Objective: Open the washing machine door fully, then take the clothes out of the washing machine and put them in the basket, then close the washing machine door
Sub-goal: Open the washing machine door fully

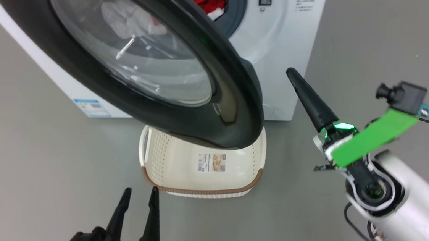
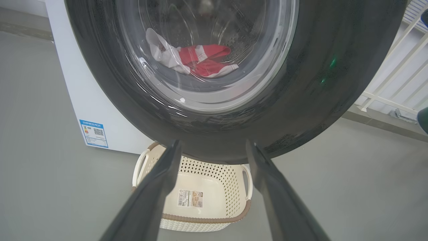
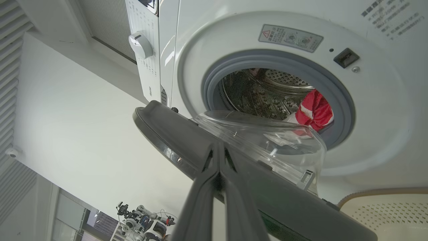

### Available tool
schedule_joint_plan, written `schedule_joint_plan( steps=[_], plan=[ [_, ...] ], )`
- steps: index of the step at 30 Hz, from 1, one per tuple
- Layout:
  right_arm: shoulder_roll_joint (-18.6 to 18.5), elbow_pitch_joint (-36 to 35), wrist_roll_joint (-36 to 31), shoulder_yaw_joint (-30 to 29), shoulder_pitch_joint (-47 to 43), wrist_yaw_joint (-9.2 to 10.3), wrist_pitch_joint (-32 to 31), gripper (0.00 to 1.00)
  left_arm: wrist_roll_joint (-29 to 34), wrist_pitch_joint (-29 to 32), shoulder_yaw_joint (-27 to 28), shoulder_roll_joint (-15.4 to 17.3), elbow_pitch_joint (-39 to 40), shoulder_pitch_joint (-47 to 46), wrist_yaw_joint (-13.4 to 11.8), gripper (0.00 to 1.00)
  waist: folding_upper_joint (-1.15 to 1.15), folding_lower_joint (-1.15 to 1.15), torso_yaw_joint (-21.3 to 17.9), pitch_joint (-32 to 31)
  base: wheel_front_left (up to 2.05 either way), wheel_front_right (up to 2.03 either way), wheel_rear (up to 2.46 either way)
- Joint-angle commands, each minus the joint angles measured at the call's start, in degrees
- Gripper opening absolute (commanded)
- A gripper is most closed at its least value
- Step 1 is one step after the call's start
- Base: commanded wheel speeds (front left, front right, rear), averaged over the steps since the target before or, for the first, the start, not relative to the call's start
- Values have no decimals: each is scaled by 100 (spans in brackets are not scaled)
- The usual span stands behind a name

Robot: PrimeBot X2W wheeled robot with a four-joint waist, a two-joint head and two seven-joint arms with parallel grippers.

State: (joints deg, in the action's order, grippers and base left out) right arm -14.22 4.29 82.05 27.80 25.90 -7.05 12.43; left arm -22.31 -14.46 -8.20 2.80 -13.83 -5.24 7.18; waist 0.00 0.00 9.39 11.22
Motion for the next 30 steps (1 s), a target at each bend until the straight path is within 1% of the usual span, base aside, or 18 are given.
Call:
schedule_joint_plan(
  steps=[1, 3, 7, 13, 17, 18, 19, 20, 30],
  plan=[
    [-43, -62, 376, 101, 177, -44, -201, 0, -32, -54, 129, 50, 89, -186, 31, 100, 0, 0, 116, 125, 0, 0, 0],
    [-142, 0, 738, 59, 324, -44, -491, 0, -46, -54, 78, 47, 77, -218, 31, 100, 0, 0, 172, 175, 0, 0, 0],
    [-223, 126, 1374, -170, 498, -44, -1236, 0, -75, -54, -28, 41, 62, -290, 31, 100, 0, 0, 263, 282, 0, 0, 0],
    [-191, 566, 1892, -526, 672, -44, -2514, 0, -100, -54, -91, 38, 35, -346, 31, 100, 0, 0, 317, 375, 0, 0, 0],
    [-82, 846, 2053, -753, 769, -44, -3200, 0, -102, -54, -127, 37, 31, -358, 31, 100, 0, 0, 337, 400, 0, 0, 0],
    [-13, 955, 2089, -875, 802, -44, -3465, 0, -102, -54, -154, 36, 24, -368, 31, 100, 0, 0, 356, 408, 0, 0, 0],
    [-13, 955, 2089, -875, 802, -44, -3465, 0, -102, -54, -154, 36, 24, -368, 31, 100, 0, 0, 356, 408, 0, 0, 0],
    [47, 1026, 2068, -952, 821, -44, -3717, 0, -105, -54, -181, 35, 16, -378, 31, 100, 0, 0, 375, 409, 0, 0, 0],
    [360, 1258, 1861, -1192, 649, -44, -4458, 0, -128, -54, -231, 30, -39, -338, 31, 100, 0, 0, 496, 263, 0, 0, 0]
  ],
)
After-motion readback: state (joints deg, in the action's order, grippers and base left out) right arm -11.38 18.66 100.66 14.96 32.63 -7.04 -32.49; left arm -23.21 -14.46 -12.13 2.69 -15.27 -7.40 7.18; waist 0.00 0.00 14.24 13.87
